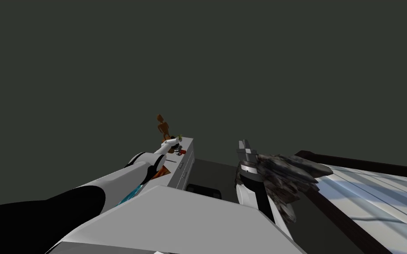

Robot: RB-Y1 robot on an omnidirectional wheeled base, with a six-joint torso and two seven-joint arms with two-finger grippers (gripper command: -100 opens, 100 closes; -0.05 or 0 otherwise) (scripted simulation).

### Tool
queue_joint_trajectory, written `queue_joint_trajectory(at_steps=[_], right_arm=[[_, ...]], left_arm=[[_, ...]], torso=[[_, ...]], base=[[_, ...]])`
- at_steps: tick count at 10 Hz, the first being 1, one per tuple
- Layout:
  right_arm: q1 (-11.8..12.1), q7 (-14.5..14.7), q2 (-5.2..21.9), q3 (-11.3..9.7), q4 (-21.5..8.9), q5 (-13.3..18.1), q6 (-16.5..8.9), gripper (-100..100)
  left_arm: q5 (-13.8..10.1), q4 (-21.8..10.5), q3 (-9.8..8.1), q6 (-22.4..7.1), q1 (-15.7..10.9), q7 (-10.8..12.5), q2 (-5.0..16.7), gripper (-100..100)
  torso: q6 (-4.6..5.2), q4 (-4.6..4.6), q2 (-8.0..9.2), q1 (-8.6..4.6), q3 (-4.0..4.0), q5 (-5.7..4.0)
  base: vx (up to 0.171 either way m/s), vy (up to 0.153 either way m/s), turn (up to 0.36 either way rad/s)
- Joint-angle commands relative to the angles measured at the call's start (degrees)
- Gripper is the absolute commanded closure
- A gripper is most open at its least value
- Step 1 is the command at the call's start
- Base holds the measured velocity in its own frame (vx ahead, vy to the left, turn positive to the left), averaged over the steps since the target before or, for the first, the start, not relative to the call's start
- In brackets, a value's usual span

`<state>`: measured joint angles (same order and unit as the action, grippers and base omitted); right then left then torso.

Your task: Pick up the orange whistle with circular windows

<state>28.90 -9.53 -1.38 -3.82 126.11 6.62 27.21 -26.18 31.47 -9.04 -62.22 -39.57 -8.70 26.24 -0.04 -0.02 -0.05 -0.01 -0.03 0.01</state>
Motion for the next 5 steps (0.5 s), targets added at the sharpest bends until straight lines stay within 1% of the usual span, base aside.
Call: queue_joint_trajectory(at_steps=[1,2,3,4,5], right_arm=[[0.0,0.0,0.0,0.0,0.0,0.0,0.0,0],[0.0,0.0,0.0,0.0,0.0,0.0,0.0,0],[0.0,0.0,0.0,0.0,0.0,0.0,0.0,0],[0.0,0.0,0.0,0.0,0.0,0.0,0.0,0],[0.0,0.0,0.0,0.0,0.0,0.0,0.0,0]], left_arm=[[0.0,0.0,0.0,0.0,0.0,0.0,0.0,0],[0.34,-0.59,0.03,1.79,0.84,0.16,-0.95,-100],[0.54,-0.96,0.05,2.86,1.35,0.25,-1.52,-100],[0.54,-0.96,0.05,2.86,1.35,0.25,-1.52,-100],[0.67,-1.2,0.07,3.57,1.68,0.31,-1.9,-100]], torso=[[0.0,0.0,0.0,0.0,0.0,0.0],[0.0,0.01,0.04,-0.01,0.02,0.0],[0.01,0.0,-0.01,0.04,0.0,0.01],[-0.01,-0.02,-0.09,0.11,-0.05,0.03],[0.0,-0.02,-0.09,0.09,-0.05,0.02]], base=[[0.0,0.0,0.0],[0.024,0.02,-0.023],[0.052,0.038,-0.025],[0.04,0.029,-0.004],[0.024,0.022,-0.006]])
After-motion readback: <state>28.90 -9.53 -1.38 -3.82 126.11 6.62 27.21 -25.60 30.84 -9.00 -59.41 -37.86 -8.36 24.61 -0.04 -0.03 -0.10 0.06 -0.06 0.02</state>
